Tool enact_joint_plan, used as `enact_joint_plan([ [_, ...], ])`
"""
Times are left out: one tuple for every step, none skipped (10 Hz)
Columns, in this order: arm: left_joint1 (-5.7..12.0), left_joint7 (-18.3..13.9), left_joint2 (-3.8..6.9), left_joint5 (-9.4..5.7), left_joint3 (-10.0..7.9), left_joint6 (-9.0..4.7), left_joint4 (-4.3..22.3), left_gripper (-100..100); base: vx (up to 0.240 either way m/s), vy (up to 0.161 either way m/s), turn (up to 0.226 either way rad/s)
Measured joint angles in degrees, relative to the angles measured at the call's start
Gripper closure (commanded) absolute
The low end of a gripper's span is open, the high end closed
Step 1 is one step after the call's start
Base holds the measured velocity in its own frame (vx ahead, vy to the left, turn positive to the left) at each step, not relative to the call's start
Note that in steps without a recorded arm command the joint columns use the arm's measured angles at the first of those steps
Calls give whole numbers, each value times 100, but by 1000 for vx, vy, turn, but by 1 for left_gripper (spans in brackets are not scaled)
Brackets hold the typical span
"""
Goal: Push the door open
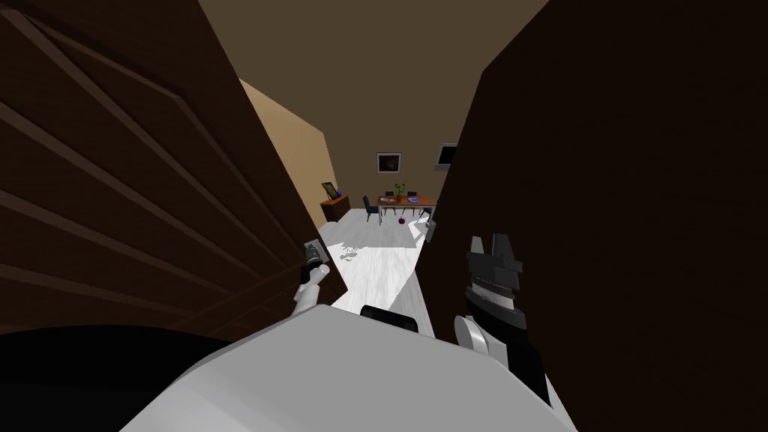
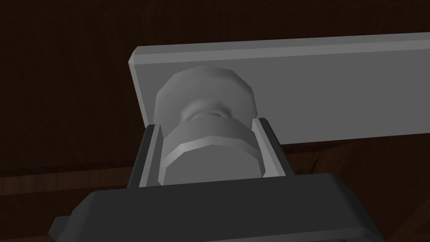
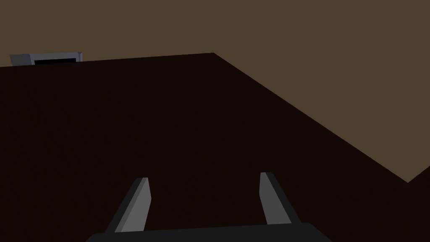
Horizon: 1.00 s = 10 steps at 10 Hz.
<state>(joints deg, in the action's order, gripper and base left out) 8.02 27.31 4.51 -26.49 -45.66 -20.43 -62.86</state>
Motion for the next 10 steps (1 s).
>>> enact_joint_plan([
  [-29, 18, 3, -27, -51, 5, 4, 100, 165, 26, 32],
  [-8, 48, 32, -53, -124, -8, 27, 100, 174, 58, 39],
  [-3, 84, 39, -84, -202, -28, 33, 100, 196, 101, 29],
  [-24, 132, 2, -116, -290, -28, -20, 100, 204, 107, 25],
  [-48, 159, -6, -150, -360, -50, -36, 100, 204, 89, 22],
  [-55, 219, -25, -189, -474, -16, -111, 100, 192, 74, 41],
  [-48, 266, -22, -222, -562, -28, -122, 100, 200, 46, 40],
  [-59, 330, -59, -252, -666, -21, -196, 100, 182, 73, 40],
  [-61, 352, -32, -285, -734, -39, -151, 100, 174, 76, 23],
  [-54, 393, -40, -314, -823, -36, -154, 100, 78, 34, 22],
])
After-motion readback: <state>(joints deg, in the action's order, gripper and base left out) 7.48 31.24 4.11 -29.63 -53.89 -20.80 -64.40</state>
